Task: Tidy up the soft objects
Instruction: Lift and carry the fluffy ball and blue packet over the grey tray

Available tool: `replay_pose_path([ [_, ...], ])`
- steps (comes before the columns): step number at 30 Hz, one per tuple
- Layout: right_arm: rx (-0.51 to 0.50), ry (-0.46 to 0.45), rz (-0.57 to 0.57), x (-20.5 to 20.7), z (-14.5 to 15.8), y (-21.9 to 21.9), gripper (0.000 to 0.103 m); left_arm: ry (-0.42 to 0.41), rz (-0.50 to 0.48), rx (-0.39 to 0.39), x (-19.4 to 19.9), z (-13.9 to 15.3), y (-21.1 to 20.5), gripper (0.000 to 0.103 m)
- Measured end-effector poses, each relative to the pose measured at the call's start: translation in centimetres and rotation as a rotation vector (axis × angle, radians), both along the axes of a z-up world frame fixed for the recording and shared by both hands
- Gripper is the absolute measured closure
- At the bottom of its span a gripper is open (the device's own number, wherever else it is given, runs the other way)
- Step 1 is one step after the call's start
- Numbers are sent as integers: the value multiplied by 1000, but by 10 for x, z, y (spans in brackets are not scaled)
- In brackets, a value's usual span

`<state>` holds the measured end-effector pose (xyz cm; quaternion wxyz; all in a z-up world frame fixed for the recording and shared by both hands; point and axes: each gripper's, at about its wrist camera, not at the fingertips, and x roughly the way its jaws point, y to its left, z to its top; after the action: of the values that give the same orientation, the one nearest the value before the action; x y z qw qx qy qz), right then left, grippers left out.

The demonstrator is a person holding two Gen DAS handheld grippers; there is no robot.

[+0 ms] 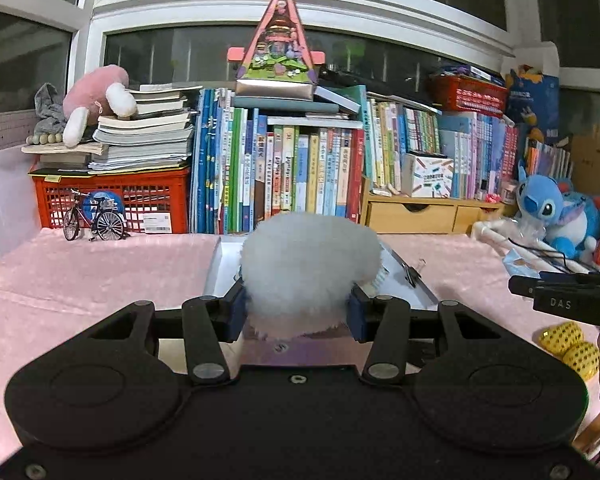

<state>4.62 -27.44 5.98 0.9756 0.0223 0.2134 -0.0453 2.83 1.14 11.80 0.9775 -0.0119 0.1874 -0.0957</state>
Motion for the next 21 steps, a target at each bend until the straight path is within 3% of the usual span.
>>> replay_pose_path([
  [9, 41, 10, 133, 34, 22, 13, 54, 162, -77, -112, 53, 30, 34, 57],
  [15, 77, 98, 185, 64, 25, 20, 54, 243, -96, -75, 94, 41, 40, 57],
  [21, 94, 164, 212, 87, 25, 24, 54, 364, -75, -48, 144, 33, 34, 57],
])
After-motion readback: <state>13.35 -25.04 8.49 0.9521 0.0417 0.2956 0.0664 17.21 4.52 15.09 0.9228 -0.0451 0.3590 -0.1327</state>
